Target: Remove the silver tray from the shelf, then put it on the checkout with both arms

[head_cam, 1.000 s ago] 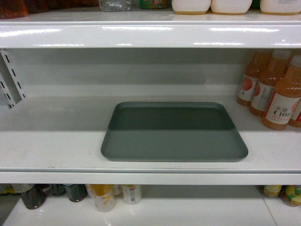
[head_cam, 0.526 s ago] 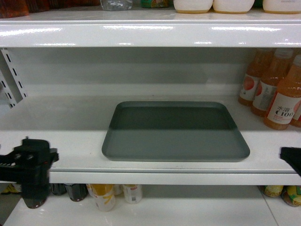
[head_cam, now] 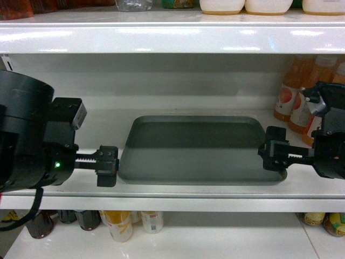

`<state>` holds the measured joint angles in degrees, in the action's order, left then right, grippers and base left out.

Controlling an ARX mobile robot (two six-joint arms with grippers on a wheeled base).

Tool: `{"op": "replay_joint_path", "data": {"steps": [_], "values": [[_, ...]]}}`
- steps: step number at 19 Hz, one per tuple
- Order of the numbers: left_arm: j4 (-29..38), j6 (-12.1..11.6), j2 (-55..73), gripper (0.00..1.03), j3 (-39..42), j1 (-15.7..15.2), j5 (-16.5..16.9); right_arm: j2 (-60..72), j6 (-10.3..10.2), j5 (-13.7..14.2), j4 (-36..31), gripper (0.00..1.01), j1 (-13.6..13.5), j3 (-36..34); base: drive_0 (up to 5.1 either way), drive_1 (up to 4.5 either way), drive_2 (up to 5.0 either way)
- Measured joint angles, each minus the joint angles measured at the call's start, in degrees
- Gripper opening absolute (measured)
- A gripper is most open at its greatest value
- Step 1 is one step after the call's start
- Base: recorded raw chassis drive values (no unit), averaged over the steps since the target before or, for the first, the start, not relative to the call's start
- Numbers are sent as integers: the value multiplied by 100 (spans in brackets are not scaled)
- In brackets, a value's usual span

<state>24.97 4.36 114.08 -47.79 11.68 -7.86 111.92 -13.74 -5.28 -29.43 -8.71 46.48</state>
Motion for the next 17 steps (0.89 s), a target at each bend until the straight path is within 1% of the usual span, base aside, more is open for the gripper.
{"op": "replay_joint_path", "data": {"steps": [2, 5, 8, 9, 10, 11, 13, 14, 15, 16, 17], "values": [[-212, -7, 470, 98, -608, 39, -17, 514, 13, 216, 229, 98, 15, 610, 0, 0, 0], [-584, -4, 962, 98, -1263, 111, -70, 1119, 52, 319, 649, 98, 52, 1384, 0, 0, 0], [-861, 11, 1357, 98, -1810, 131, -160, 1596, 188, 503, 1040, 98, 52, 2006, 0, 0, 0], [-966, 35, 1471, 98, -1961, 131, -155, 1740, 238, 557, 1154, 98, 55, 2192, 0, 0, 0], [-914, 13, 1596, 98, -2061, 157, -210, 1875, 258, 603, 1335, 98, 55, 2404, 0, 0, 0], [-1027, 9, 1718, 98, -2208, 164, -256, 2031, 308, 688, 1458, 98, 66, 2618, 0, 0, 0], [-970, 39, 1805, 98, -2299, 164, -271, 2267, 376, 761, 1567, 98, 92, 2927, 0, 0, 0], [-1012, 44, 1843, 98, -2358, 177, -264, 2387, 400, 802, 1722, 98, 125, 3095, 0, 0, 0], [-1078, 118, 1864, 98, -2391, 179, -264, 2476, 435, 826, 1779, 98, 129, 3209, 0, 0, 0], [-1180, 162, 1864, 98, -2424, 179, -249, 2500, 450, 811, 1829, 94, 140, 3265, 0, 0, 0], [-1335, 302, 1880, 89, -2503, 177, -197, 2514, 483, 850, 1919, 85, 164, 3338, 0, 0, 0]]}}
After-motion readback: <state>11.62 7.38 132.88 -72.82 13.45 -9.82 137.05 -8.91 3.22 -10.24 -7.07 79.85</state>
